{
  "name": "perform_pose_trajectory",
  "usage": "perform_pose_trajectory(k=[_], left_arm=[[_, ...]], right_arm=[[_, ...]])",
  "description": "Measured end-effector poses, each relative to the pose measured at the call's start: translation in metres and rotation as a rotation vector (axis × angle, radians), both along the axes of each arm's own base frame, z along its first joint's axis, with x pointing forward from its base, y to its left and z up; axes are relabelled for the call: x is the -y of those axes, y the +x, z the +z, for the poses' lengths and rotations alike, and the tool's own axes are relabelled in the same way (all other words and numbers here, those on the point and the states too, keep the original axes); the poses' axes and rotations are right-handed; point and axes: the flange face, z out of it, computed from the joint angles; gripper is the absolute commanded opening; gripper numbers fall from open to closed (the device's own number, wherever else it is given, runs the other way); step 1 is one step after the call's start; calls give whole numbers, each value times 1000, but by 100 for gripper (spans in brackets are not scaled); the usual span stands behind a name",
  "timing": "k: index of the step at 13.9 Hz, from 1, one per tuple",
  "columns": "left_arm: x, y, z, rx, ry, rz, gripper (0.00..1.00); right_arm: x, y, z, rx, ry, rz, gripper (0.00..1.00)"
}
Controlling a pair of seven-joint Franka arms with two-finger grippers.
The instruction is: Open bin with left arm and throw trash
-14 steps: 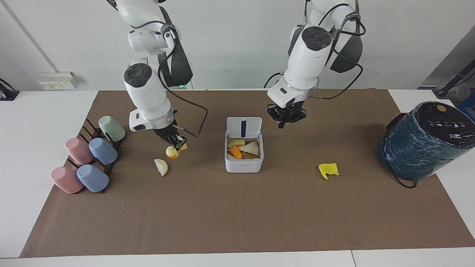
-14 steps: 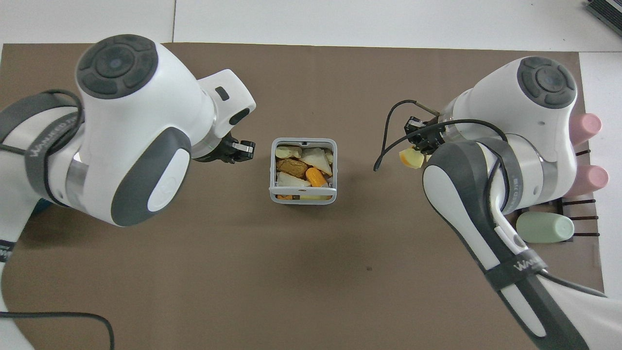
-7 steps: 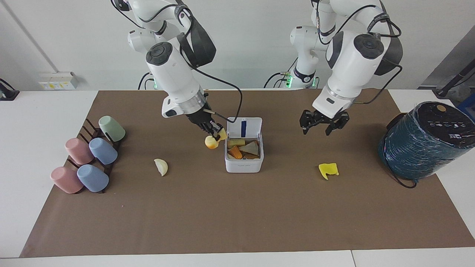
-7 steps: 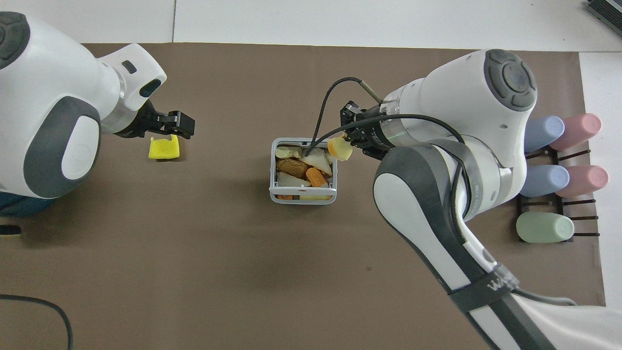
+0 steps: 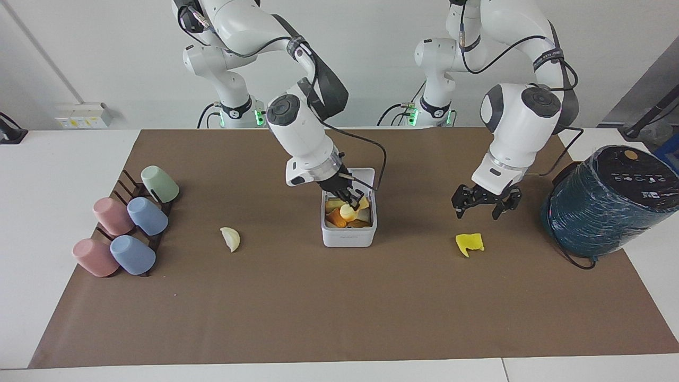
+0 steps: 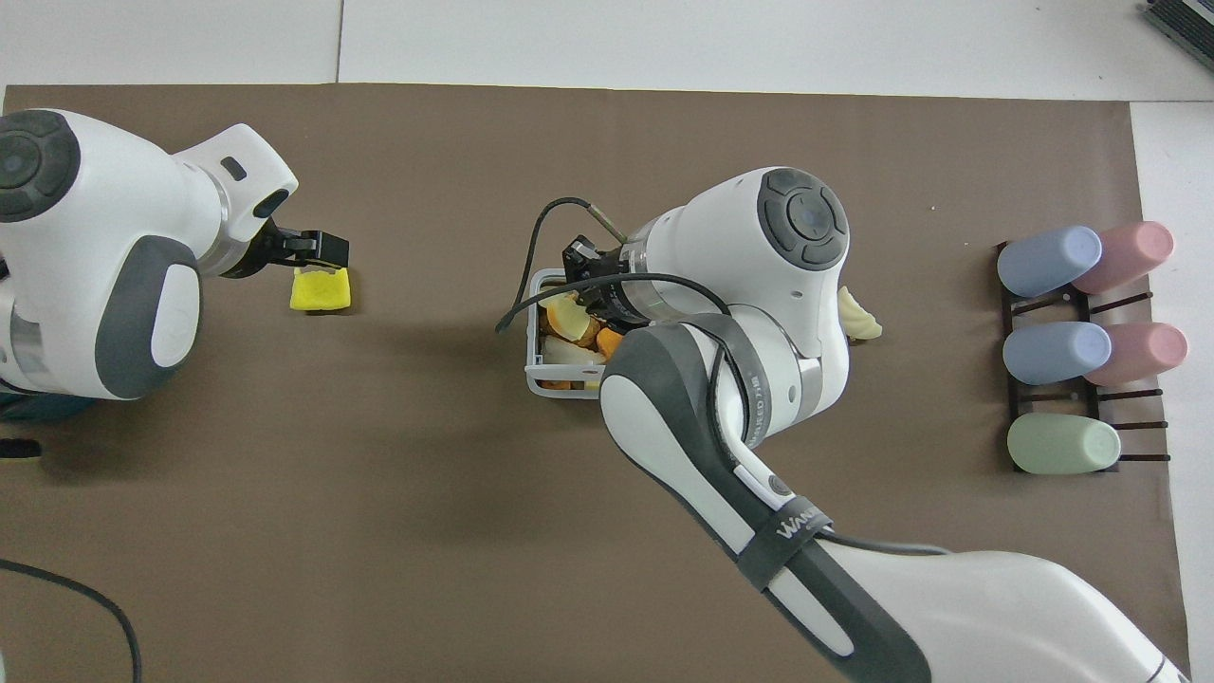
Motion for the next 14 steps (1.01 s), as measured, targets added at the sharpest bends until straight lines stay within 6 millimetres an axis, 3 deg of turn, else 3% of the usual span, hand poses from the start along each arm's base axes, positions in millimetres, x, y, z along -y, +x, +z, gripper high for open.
perform_pose_trajectory(k=[1, 8, 11, 12, 14], left_arm=[[-1, 0, -7, 7, 12, -6, 100], [-24, 2, -88, 42, 17, -23, 100], [-45, 3, -124, 47, 14, 4, 100], [-50, 4, -132, 46, 14, 9, 97], [-52, 2, -142, 32, 16, 10, 75]], right_arm=[[2, 0, -4, -6, -4, -2, 100], [3, 2, 6, 10, 3, -6, 100], [4, 2, 12, 18, 7, -7, 100], [4, 1, 13, 20, 8, -6, 100], [-3, -2, 14, 20, 9, 5, 100]])
